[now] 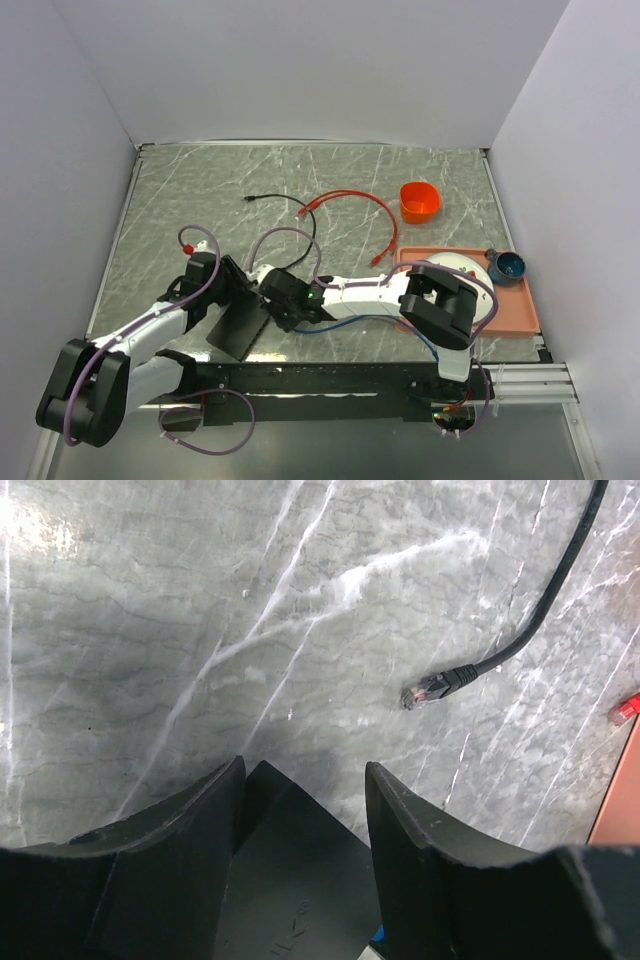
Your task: Insert the plug into the switch port
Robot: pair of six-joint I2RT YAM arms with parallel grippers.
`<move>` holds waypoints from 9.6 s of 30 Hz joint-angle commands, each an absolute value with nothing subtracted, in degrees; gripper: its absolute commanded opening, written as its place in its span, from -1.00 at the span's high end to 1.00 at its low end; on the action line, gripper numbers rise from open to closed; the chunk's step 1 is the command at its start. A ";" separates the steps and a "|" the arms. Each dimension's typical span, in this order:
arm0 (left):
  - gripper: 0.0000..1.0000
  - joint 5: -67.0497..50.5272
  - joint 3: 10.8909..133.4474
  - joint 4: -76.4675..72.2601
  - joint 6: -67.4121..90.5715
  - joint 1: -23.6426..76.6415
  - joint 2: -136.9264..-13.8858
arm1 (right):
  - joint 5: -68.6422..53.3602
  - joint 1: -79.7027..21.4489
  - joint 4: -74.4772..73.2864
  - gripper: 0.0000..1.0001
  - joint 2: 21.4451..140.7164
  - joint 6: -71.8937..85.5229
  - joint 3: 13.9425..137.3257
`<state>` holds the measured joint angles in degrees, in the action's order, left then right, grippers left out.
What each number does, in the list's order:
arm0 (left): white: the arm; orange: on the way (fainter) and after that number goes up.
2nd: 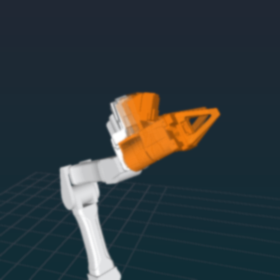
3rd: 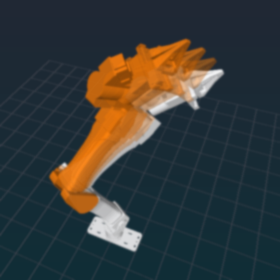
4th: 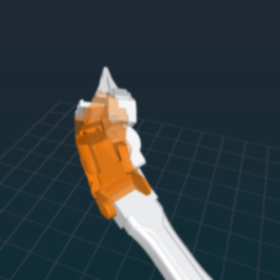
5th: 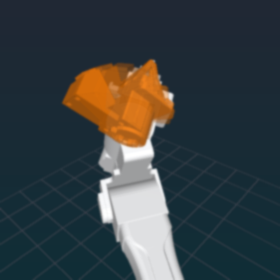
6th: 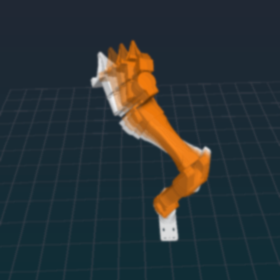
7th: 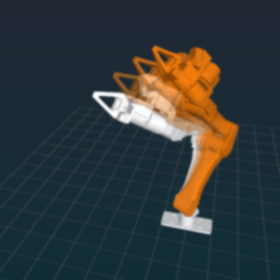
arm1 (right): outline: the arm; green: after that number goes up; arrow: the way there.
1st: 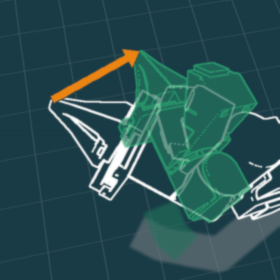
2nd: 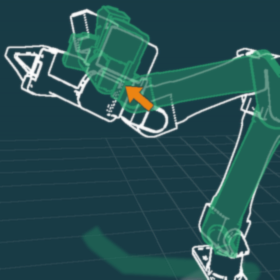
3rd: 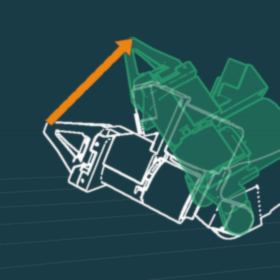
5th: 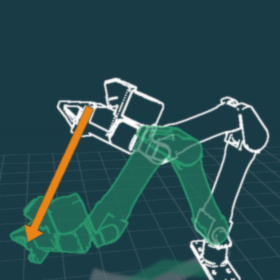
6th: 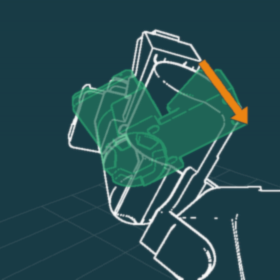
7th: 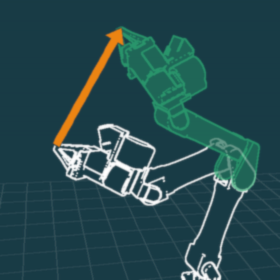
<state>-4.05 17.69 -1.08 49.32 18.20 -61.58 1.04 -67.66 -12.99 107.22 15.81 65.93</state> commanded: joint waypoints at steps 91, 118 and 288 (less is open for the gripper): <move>-0.15 17.22 46.93 4.92 28.48 39.37 -95.71 | 3.52 -44.74 -4.13 -0.75 56.86 26.54 33.75; 0.99 -10.25 63.02 17.06 20.92 42.10 -78.06 | -10.10 -43.86 1.76 -0.76 39.30 7.56 32.86; -0.61 8.70 41.06 23.82 42.80 20.58 -70.05 | -18.81 -54.48 1.93 1.00 61.23 5.36 39.90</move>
